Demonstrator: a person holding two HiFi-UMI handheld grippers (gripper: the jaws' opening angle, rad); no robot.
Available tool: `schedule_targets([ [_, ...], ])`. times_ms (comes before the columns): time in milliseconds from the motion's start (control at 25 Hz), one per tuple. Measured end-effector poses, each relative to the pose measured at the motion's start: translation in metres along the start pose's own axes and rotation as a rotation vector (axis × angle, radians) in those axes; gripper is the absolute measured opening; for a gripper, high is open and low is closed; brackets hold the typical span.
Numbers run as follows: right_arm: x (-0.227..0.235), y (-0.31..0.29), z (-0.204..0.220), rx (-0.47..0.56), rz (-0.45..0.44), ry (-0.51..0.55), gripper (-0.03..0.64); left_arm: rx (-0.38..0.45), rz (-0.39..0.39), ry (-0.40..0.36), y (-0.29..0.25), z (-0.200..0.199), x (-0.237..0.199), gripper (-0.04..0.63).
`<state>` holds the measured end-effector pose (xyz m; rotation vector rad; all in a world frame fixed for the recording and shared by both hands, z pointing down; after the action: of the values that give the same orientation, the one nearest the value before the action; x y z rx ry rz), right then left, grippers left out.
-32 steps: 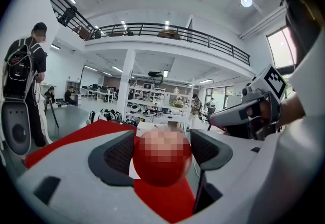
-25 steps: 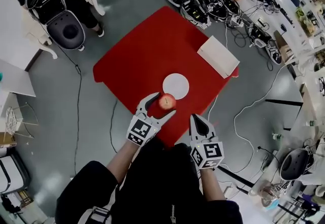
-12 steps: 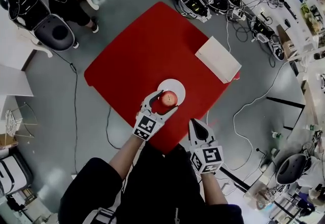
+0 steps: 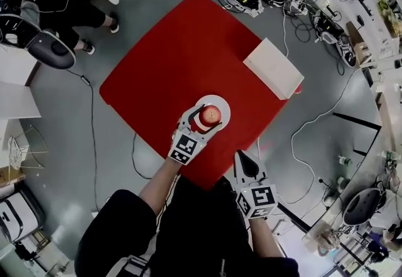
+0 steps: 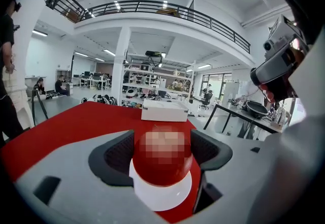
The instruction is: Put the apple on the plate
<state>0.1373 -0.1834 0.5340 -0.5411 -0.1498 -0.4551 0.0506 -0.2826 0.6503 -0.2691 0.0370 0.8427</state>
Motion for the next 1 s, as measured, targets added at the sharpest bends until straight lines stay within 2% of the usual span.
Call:
schedule_targets([
  [280, 0.007, 0.008, 0.014, -0.037, 0.046, -0.016, 0.009, -0.027, 0.035, -0.020, -0.030, 0.022, 0.000, 0.350],
  [560, 0.016, 0.017, 0.025, -0.054, 0.084, -0.029, 0.009, -0.083, 0.002, -0.010, -0.050, 0.054, -0.009, 0.350],
  [720, 0.019, 0.021, 0.028, -0.052, 0.086, -0.039, 0.009, -0.078, 0.005, -0.026, -0.052, 0.054, -0.008, 0.351],
  [1000, 0.018, 0.024, 0.029, -0.046, 0.068, -0.036, 0.009, -0.133, 0.009, -0.050, -0.044, 0.063, -0.001, 0.351],
])
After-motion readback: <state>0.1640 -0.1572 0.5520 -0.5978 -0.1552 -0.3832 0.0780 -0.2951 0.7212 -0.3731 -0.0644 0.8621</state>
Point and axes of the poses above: the fingertips, and each gripper's own axes: y backward along the fingers, x to its right, z out of its underside, the point moved 2 cm from there along y, backward along the fingers, and after that the axes turned 9 degrees about x, right-handed, at the moved point
